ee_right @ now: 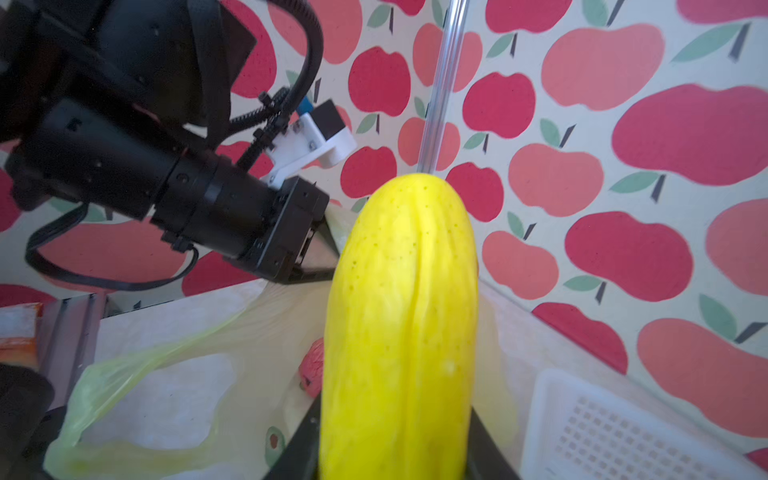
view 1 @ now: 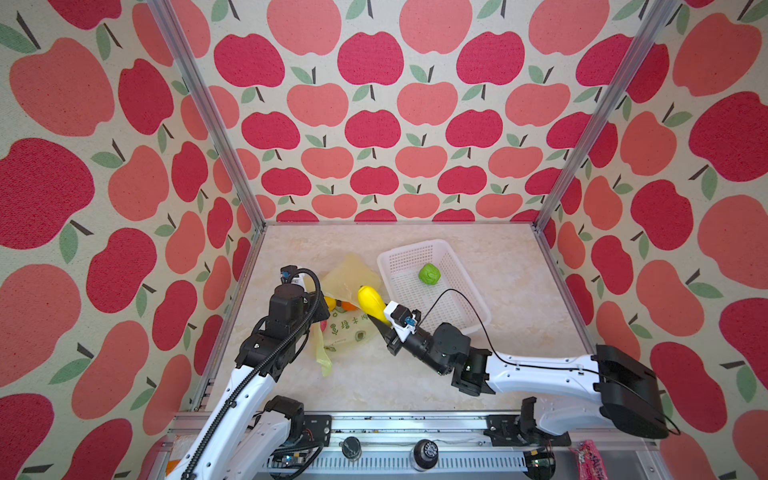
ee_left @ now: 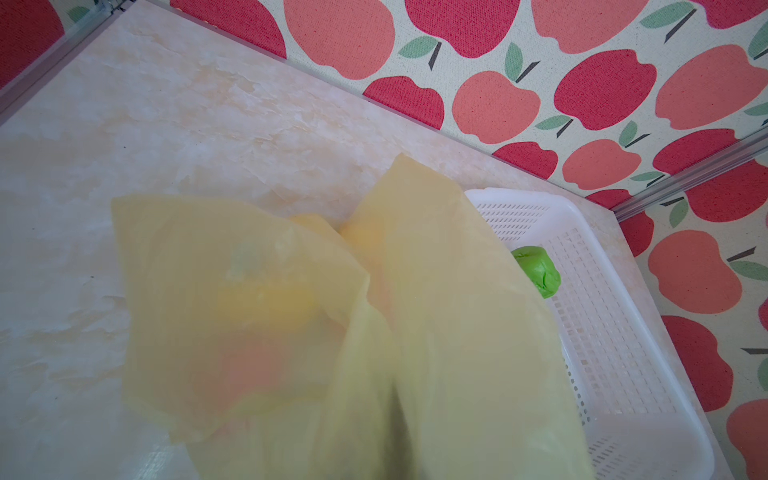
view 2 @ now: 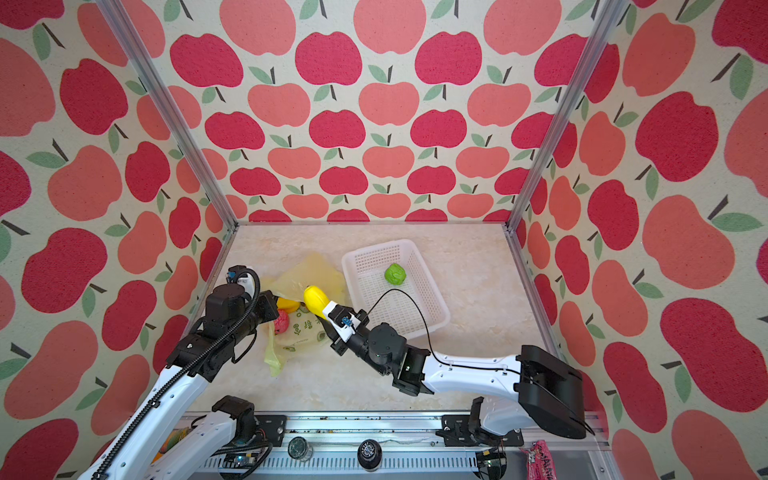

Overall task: Untie the knot of the plastic bag and take out the fruit
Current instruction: 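Carry the yellow cucumber over the basket and release it with the right gripper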

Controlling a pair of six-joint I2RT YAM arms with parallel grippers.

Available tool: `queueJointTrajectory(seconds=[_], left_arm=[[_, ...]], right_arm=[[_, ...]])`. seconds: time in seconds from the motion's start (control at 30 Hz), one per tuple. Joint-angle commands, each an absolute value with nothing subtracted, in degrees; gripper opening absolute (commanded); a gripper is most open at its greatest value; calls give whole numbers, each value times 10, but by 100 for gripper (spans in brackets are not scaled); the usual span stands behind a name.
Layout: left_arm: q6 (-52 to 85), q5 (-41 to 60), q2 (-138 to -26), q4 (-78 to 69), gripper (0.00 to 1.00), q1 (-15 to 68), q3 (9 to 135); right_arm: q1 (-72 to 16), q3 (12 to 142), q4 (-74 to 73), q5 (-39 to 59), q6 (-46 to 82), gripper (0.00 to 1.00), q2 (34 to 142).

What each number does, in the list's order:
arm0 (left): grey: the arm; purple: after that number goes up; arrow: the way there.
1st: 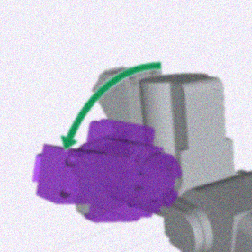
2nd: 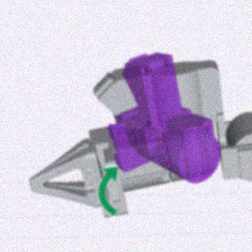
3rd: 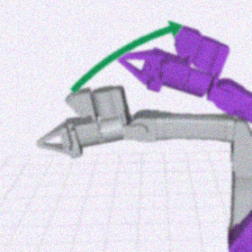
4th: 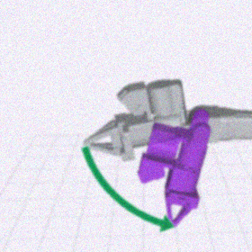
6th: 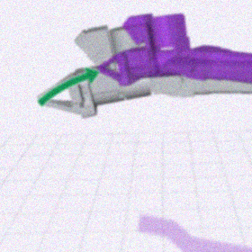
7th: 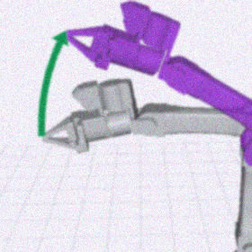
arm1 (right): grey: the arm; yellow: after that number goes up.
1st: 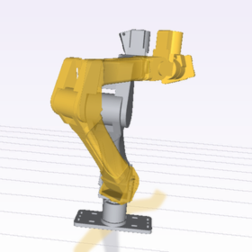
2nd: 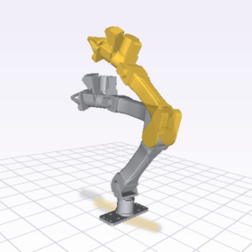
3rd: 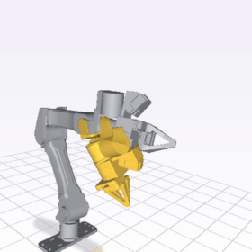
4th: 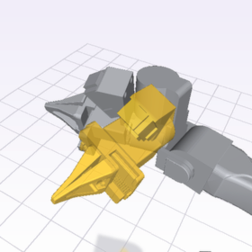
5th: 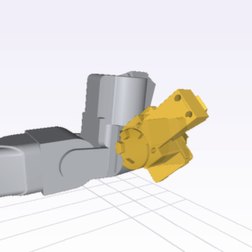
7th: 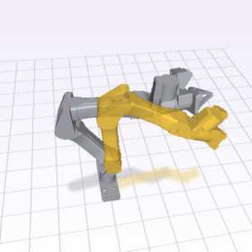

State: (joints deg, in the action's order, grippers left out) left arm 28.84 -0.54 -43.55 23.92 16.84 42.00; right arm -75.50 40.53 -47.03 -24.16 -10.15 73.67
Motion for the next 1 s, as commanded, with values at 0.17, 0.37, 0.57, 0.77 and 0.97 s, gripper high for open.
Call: queueJointTrajectory(seconds=[0.17,0.37,0.57,0.77,0.97], left_arm=[[287,25,-432,241,0,163,438],[288,37,-423,244,0,162,441],[286,27,-435,241,0,162,438],[280,4,-446,239,0,157,433],[285,23,-456,228,0,150,427]], right_arm=[[-574,413,-314,-322,-103,24,617],[-363,437,-123,-123,12,25,645],[-327,552,-36,-50,-3,21,809],[-336,674,23,3,-6,22,974],[-352,723,59,18,4,26,1040]])
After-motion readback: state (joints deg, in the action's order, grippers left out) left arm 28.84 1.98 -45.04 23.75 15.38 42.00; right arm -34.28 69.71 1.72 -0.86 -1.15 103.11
